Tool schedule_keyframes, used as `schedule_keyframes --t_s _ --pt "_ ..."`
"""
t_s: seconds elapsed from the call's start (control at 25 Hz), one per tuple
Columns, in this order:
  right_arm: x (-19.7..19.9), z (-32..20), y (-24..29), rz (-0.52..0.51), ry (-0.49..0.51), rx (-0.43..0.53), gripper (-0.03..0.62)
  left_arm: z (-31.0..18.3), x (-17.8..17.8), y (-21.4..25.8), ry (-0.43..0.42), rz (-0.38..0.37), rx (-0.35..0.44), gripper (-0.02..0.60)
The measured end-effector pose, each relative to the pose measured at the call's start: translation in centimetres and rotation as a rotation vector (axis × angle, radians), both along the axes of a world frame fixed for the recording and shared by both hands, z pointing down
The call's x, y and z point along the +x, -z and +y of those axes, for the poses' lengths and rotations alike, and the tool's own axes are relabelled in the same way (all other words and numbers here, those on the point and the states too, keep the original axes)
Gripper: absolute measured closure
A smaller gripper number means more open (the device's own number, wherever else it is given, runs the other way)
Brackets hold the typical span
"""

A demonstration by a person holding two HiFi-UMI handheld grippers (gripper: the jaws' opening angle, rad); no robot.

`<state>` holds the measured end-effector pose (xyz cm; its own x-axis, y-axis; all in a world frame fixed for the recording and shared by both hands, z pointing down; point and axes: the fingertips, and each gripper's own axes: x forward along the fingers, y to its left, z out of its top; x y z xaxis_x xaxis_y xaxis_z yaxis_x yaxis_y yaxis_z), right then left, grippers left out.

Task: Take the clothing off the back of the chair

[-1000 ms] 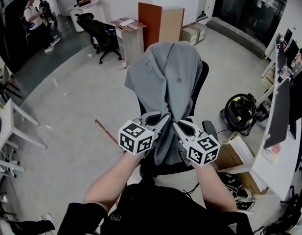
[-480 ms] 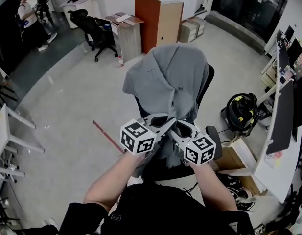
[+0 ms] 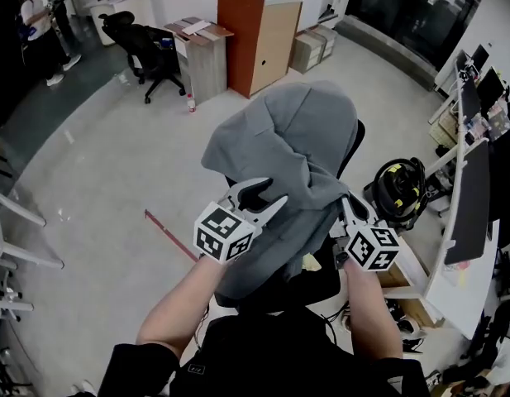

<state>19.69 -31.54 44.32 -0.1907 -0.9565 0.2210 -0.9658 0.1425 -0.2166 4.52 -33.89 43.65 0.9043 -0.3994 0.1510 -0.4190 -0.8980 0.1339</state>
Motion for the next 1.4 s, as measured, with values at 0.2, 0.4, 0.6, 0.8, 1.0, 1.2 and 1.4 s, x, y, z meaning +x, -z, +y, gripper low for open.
schedule_keyframes --t_s 0.2,0.4,0.6,0.8,1.0,1.2,1.4 --pt "5.7 -1.1 3.0 0.020 -0.125 0.052 0.565 -5.2 -1.5 -1.5 0.129 -0.022 -0.026 0.340" --pt "8.1 -3.7 3.1 0.026 -0.127 0.058 0.565 -9.1 -1.2 -3.7 0.205 -0.072 -0.079 0.309" --pt "9.8 -7.3 1.8 0.011 -0.085 0.036 0.565 -12.4 -0.4 -5.2 0.319 -0.154 -0.118 0.254" --pt "10.6 -12.1 0.4 0.027 -0.017 0.014 0.563 -16.1 -0.5 -5.5 0.420 -0.188 -0.117 0.247" --pt "11.6 -17.4 -0.4 0.065 0.022 0.012 0.512 -18.3 -0.5 -6.0 0.485 -0.181 -0.131 0.250" --pt "11.8 -19.3 -0.6 0.134 0.022 0.037 0.497 -19.7 -2.0 -6.1 0.585 -0.175 -0.130 0.382" --pt "12.2 -19.0 -1.7 0.091 -0.003 0.003 0.345 -19.6 -3.2 -6.0 0.593 -0.189 -0.129 0.445"
